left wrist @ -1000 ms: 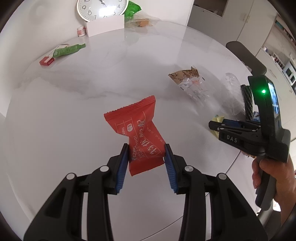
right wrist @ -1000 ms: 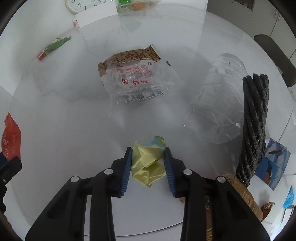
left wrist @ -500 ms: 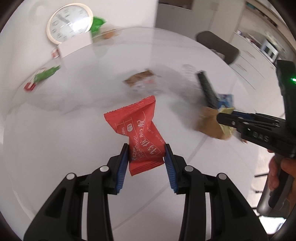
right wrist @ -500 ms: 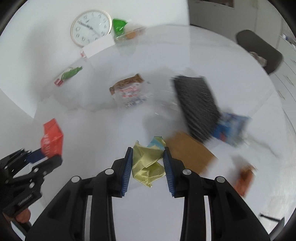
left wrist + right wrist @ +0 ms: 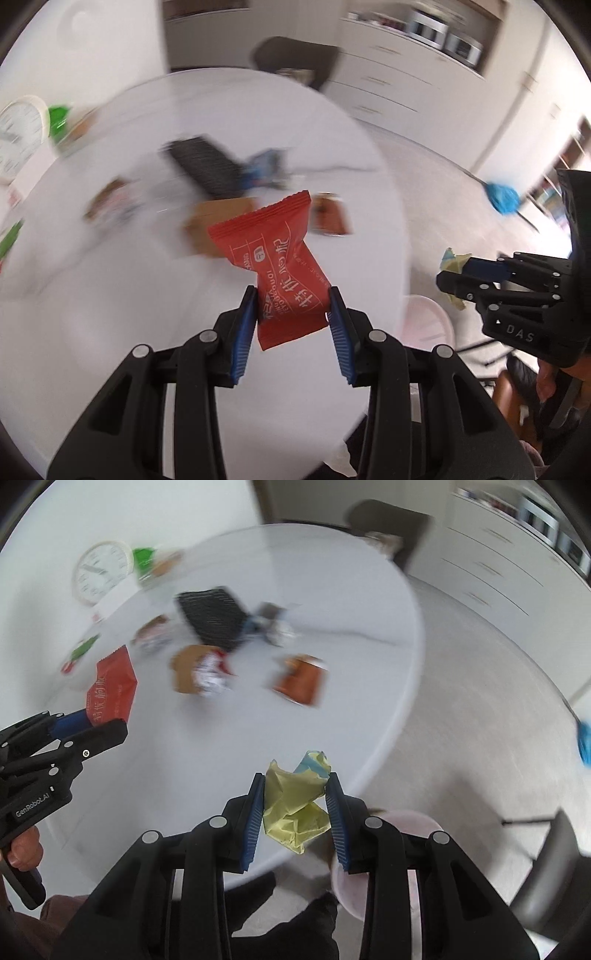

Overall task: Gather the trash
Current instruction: 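Carry both items to the wastebasket and open both tools to drop them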

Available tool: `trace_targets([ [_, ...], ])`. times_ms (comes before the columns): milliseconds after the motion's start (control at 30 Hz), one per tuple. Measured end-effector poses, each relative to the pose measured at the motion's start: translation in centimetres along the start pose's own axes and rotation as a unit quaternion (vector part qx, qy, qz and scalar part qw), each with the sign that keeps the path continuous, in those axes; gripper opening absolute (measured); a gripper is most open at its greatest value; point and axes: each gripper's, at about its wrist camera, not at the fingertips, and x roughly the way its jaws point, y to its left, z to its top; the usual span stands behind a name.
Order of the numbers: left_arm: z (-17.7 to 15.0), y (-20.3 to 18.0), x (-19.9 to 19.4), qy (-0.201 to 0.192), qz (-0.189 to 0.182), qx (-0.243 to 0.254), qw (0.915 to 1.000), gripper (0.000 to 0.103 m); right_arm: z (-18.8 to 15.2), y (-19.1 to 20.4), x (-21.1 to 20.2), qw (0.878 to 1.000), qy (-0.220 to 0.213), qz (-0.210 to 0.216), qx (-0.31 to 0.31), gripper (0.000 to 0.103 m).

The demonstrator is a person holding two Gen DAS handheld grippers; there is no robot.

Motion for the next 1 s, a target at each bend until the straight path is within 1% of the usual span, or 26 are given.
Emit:
trace_targets([
  [100, 0.4, -4.0, 0.8, 0.007, -0.025, 0.035, 0.9991, 0.038, -2.0, -3.2, -1.3, 0.999, -0.005, -0.016, 0.033, 0.034],
  [200, 0.9, -7.8, 1.8, 0.019, -0.041, 0.075, 0.9962, 0.038, -3.8, -6.2, -2.5, 0.997, -0.010, -0.040, 0.059, 0.034],
  [300, 1.1, -11.6, 2.9, 0.036, -0.071, 0.117, 0.9900, 0.038, -5.8, -9.2, -3.4, 0.994, -0.010, -0.063, 0.088, 0.034],
  [333, 1.1, -13.2, 3.6, 0.048, -0.085, 0.134, 0.9862, 0.038, -6.5, -10.4, -3.6, 0.993, -0.007, -0.069, 0.099, 0.034],
  [400, 0.9, -15.3, 4.5, 0.066, -0.107, 0.153, 0.9802, 0.038, -7.8, -12.5, -3.8, 0.990, -0.002, -0.080, 0.118, 0.034],
  [467, 0.6, -17.7, 5.4, 0.082, -0.116, 0.184, 0.9725, 0.038, -9.0, -14.3, -4.0, 0.987, 0.002, -0.087, 0.135, 0.034],
  [533, 0.4, -19.3, 5.9, 0.089, -0.127, 0.199, 0.9675, 0.039, -9.9, -15.5, -4.0, 0.985, 0.006, -0.091, 0.145, 0.034],
  [600, 0.2, -20.5, 6.2, 0.107, -0.150, 0.204, 0.9616, 0.044, -10.7, -16.6, -4.0, 0.984, 0.008, -0.091, 0.154, 0.034],
  [633, 0.0, -21.2, 6.4, 0.120, -0.163, 0.202, 0.9581, 0.055, -10.9, -16.9, -4.0, 0.983, 0.009, -0.091, 0.158, 0.034],
  [667, -0.1, -21.6, 6.5, 0.123, -0.165, 0.203, 0.9574, 0.066, -11.2, -17.3, -3.9, 0.983, 0.009, -0.089, 0.162, 0.034],
  [733, -0.4, -22.5, 6.1, 0.115, -0.161, 0.217, 0.9559, 0.075, -11.5, -17.8, -3.8, 0.982, 0.009, -0.088, 0.167, 0.035],
  [800, -0.6, -23.2, 5.7, 0.107, -0.159, 0.232, 0.9535, 0.079, -11.6, -17.8, -3.6, 0.982, 0.010, -0.087, 0.168, 0.035],
  [867, -0.4, -23.3, 5.5, 0.101, -0.153, 0.233, 0.9551, 0.086, -11.7, -18.1, -3.5, 0.982, 0.011, -0.085, 0.170, 0.035],
  [900, -0.2, -23.1, 5.4, 0.097, -0.149, 0.231, 0.9566, 0.088, -11.8, -18.2, -3.4, 0.982, 0.012, -0.083, 0.171, 0.035],
  [967, 0.2, -22.5, 4.8, 0.087, -0.132, 0.222, 0.9622, 0.093, -12.0, -18.1, -3.1, 0.982, 0.016, -0.080, 0.169, 0.035],
  [1000, 0.1, -22.3, 4.5, 0.084, -0.127, 0.219, 0.9637, 0.094, -12.1, -18.1, -3.0, 0.983, 0.017, -0.078, 0.168, 0.035],
])
